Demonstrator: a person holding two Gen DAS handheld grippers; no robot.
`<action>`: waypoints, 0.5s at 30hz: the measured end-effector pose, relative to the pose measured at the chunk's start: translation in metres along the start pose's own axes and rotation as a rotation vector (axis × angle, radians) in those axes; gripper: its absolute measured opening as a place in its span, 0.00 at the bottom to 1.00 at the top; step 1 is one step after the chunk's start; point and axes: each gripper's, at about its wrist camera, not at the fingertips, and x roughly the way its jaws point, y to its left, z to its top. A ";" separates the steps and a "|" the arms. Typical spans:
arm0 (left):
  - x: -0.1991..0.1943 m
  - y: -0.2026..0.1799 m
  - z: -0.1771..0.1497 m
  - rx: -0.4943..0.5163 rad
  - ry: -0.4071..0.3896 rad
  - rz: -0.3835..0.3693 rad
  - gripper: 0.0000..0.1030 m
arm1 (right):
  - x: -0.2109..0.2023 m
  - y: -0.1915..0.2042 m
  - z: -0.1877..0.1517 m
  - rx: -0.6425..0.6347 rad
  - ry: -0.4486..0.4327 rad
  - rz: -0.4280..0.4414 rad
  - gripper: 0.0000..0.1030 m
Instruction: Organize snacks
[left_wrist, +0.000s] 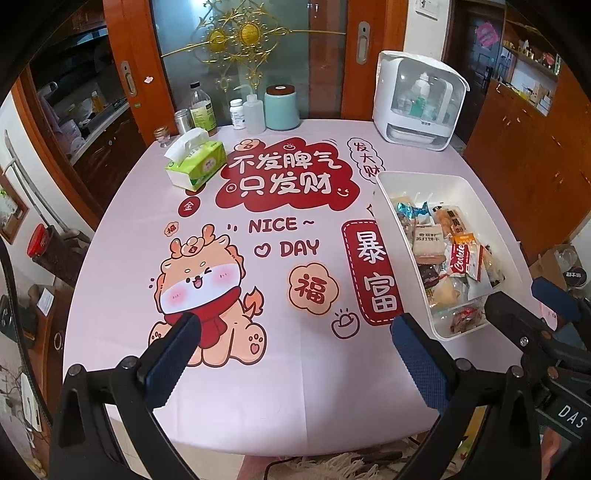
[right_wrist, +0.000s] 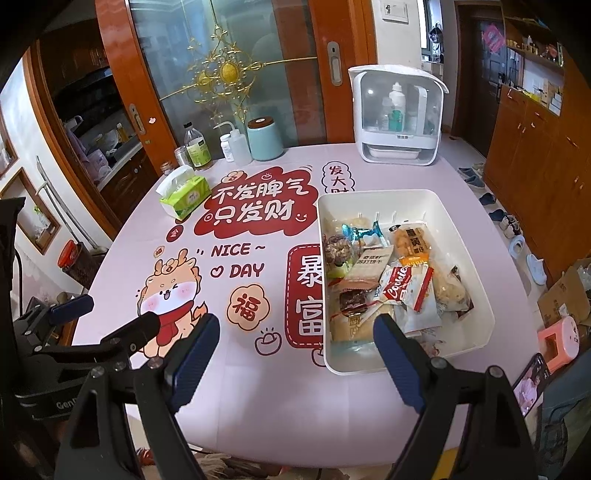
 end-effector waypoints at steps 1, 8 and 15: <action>0.000 0.000 0.001 0.004 0.000 0.000 1.00 | 0.000 0.000 -0.001 0.002 0.000 0.001 0.84; 0.001 -0.001 -0.001 0.003 0.009 0.002 1.00 | 0.000 0.000 -0.001 0.001 0.001 0.000 0.84; 0.003 0.002 -0.002 0.009 0.013 0.005 1.00 | 0.000 -0.001 -0.001 0.003 0.001 0.002 0.84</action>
